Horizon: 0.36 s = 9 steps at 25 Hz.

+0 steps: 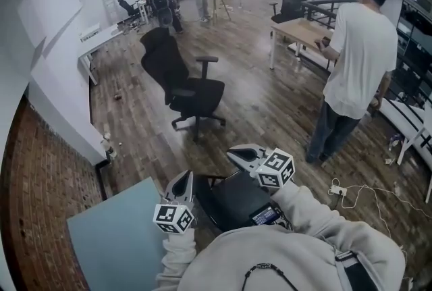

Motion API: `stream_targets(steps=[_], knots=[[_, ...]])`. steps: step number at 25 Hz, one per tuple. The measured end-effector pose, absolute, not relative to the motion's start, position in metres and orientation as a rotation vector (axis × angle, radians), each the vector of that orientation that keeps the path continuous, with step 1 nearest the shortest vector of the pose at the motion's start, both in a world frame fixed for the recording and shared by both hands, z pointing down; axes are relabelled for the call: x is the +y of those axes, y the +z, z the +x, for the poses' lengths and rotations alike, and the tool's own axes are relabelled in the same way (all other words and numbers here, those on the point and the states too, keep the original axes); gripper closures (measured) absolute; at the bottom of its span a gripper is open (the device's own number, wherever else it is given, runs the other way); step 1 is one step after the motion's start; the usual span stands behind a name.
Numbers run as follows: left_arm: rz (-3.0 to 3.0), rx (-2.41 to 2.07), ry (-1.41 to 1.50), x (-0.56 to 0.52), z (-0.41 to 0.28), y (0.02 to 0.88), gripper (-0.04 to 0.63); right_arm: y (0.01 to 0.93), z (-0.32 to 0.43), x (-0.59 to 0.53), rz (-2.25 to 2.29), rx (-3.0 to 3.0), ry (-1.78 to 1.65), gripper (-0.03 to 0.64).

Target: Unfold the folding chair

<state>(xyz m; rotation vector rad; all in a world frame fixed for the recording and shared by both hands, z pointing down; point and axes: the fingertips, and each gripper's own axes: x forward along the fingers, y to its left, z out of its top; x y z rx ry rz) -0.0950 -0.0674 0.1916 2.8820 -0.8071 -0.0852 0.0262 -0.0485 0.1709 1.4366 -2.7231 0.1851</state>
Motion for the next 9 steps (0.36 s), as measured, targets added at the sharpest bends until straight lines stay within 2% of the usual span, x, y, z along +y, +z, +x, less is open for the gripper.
stream_targets(steps=[9], knots=[[2.9,-0.821,-0.093,-0.0596,-0.1,0.182,0.591,0.172,0.0199,-0.0438,1.411,-2.728,0.188,0.611]])
